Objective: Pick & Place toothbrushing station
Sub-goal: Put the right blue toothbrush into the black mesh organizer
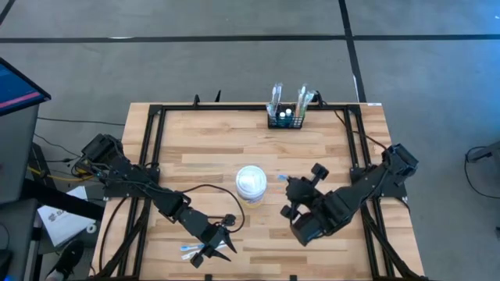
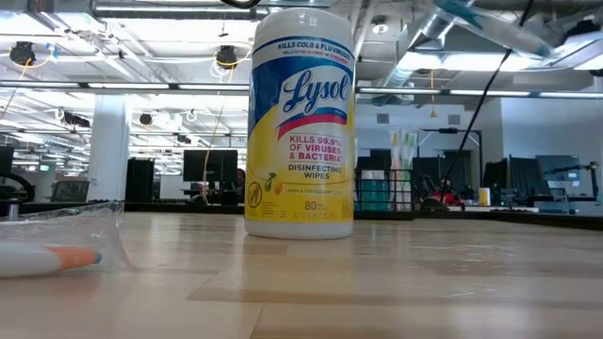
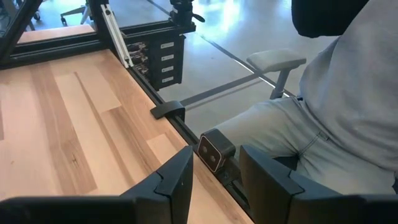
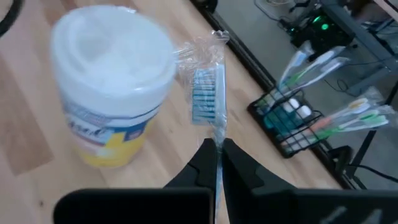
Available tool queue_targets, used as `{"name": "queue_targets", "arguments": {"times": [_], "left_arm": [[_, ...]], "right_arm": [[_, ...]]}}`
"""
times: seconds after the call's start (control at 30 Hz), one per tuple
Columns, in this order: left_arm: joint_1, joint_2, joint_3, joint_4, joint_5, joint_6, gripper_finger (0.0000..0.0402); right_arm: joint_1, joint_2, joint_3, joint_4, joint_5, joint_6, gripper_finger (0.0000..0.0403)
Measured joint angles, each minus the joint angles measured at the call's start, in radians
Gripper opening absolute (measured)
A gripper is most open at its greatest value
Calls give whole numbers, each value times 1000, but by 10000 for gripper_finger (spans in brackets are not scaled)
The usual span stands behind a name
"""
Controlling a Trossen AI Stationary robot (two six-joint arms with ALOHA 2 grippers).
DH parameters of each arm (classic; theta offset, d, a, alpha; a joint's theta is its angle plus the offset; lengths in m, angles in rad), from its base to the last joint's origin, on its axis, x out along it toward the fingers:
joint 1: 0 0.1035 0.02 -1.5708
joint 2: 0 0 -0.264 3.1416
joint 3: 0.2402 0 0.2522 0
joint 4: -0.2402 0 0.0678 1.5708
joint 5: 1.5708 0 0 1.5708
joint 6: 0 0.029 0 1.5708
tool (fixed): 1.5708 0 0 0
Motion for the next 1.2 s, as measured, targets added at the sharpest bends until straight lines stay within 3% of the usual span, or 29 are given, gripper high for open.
{"name": "queue_targets", "arguments": {"times": [0.2, 0.7, 1.03, 1.2], "left_arm": [[0, 0, 0, 0, 0, 0, 127], [5, 0, 0, 1, 0, 3, 127], [5, 0, 0, 7, -3, 12, 127], [7, 0, 0, 18, -58, 66, 127]], "right_arm": [[-29, -105, -114, 62, 8, -6, 0], [-114, -468, -564, 558, 161, -239, 0], [-198, -594, -742, 618, 260, -255, 0], [-240, -675, -827, 654, 267, -272, 0]]}}
